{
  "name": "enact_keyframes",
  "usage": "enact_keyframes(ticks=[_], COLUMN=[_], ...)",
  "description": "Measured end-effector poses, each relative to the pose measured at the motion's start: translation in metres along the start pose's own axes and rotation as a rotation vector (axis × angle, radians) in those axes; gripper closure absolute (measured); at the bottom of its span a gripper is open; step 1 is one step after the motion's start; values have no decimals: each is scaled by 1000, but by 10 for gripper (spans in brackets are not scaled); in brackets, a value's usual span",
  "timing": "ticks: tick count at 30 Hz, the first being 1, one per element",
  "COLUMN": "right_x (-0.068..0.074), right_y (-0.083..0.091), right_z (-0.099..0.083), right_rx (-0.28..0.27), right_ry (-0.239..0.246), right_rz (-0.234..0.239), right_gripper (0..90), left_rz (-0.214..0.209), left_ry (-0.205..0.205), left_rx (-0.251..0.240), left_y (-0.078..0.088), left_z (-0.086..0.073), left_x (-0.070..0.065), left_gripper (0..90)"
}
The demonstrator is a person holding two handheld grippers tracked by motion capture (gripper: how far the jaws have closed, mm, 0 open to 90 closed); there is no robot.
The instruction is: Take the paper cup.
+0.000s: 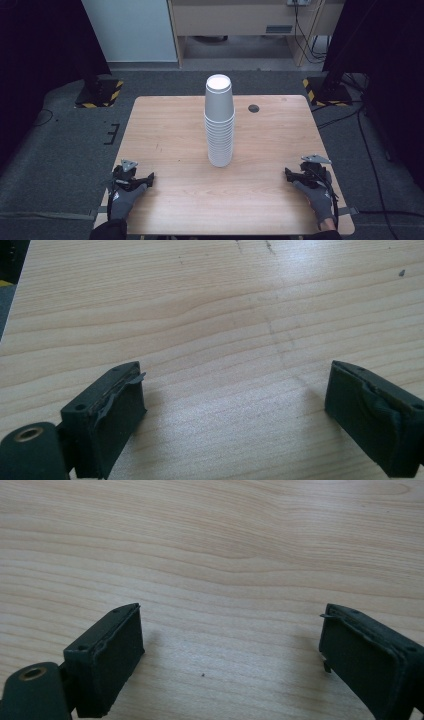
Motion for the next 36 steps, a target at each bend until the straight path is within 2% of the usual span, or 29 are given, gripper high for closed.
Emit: enact_keyframes(ticks=[3, 5, 8, 12, 16, 18, 19, 22, 30, 36], right_x=[2, 5, 8, 13, 18, 19, 21, 23, 30, 33], right_y=[3, 12, 18, 33, 44, 46, 51, 54, 72, 80], right_z=[2, 7, 11, 21, 30, 31, 36, 39, 55, 62], right_rx=[-11, -64, -96, -175, -196, -202, -221, -239, -313, -337], right_ry=[11, -5, -12, -29, -46, -49, -63, -53, -64, -72], right_rz=[7, 24, 30, 57, 89, 90, 104, 106, 162, 181], right_gripper=[108, 110, 110, 115, 113, 114, 114, 114, 110, 110], left_rz=[0, 3, 5, 7, 5, 5, 4, 0, 0, -11], left_ry=[0, 2, 4, 6, 5, 4, 4, 2, 1, -7], left_rx=[0, -1, -2, -1, 3, 4, 5, 7, 5, 8], left_y=[0, 0, 0, 0, 0, 0, 0, -1, 0, 0], left_z=[0, 0, 0, 0, 0, 0, 0, 0, 0, -1], left_x=[0, 0, -1, -1, -1, -1, -1, -1, -2, -2], left_gripper=[81, 81, 81, 78, 70, 65, 62, 58, 58, 58])
Point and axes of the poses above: each handheld gripper's, and its own axes: y roughly backward along the jaws, z roughly out of its top, x roughly to its left, the point moved 2 cm from there along -y, roughly forward along the jaws, and after that the axes turned 15 degrees about -z, right-handed, at the moved point
